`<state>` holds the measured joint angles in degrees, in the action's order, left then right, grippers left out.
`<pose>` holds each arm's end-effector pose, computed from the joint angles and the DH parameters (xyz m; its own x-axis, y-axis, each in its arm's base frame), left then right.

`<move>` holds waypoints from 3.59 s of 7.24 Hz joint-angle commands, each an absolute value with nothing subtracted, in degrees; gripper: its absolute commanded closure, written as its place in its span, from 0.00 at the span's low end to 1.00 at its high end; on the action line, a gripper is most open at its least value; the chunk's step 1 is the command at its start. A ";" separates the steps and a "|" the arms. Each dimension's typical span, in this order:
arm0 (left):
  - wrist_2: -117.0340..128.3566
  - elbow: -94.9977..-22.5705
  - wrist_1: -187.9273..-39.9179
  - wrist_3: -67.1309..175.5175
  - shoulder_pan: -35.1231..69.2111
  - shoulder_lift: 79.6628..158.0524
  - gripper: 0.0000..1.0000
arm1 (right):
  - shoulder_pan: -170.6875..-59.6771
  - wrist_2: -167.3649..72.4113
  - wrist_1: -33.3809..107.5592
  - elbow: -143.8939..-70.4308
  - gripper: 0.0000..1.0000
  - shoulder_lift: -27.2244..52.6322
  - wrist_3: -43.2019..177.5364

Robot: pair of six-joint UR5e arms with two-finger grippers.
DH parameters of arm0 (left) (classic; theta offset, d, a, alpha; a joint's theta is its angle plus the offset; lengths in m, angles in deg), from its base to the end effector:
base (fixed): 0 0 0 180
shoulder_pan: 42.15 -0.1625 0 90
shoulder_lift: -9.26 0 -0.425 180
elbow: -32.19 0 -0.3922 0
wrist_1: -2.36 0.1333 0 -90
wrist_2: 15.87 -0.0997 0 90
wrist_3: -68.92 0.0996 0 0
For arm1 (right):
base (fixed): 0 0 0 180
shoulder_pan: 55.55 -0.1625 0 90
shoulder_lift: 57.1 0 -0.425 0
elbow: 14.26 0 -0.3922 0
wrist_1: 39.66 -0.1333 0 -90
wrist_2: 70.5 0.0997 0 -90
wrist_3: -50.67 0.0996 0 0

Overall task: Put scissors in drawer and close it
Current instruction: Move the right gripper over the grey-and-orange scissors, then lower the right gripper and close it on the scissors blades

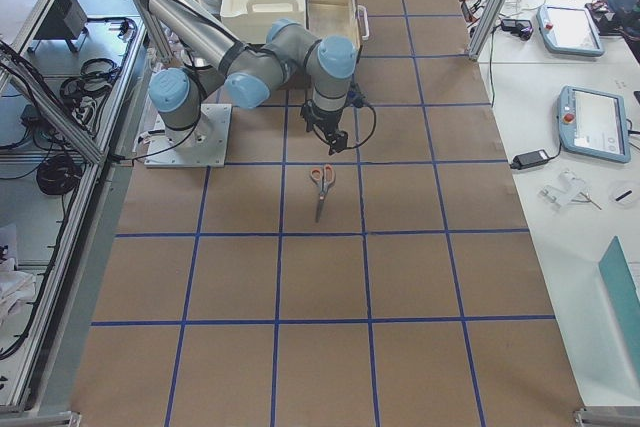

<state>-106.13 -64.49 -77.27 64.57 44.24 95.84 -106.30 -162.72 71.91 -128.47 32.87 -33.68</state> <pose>-0.1025 -0.4849 0.4779 -0.9904 -0.1385 0.0049 -0.1380 0.9827 -0.1238 -0.1862 -0.4325 0.3224 -0.7052 -0.7077 -0.0425 -0.7090 0.7039 0.0431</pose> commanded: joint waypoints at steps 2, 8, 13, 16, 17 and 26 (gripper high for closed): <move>-106.14 -64.49 -77.27 64.53 44.24 95.84 0.00 | -97.40 -161.12 83.46 -137.30 0.00 28.27 -59.65; -106.14 -64.49 -77.27 64.53 44.24 95.84 0.00 | -97.30 -157.42 102.85 -142.55 0.00 20.16 -73.93; -106.14 -64.49 -77.27 64.70 44.24 96.01 0.00 | -97.83 -154.35 103.34 -141.96 0.07 18.84 -80.10; -106.14 -64.49 -77.19 64.70 44.24 96.01 0.00 | -98.00 -154.35 103.34 -141.52 0.09 18.22 -80.82; -106.14 -64.49 -77.18 64.71 44.24 96.19 0.00 | -99.22 -154.61 103.34 -141.52 0.10 18.13 -80.56; -106.14 -64.49 -76.92 64.79 43.98 96.36 0.00 | -99.94 -155.49 103.34 -140.73 0.57 17.78 -80.55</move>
<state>-106.14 -64.49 -76.92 64.79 43.98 96.30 -99.93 -155.48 103.30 -140.73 17.79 -80.53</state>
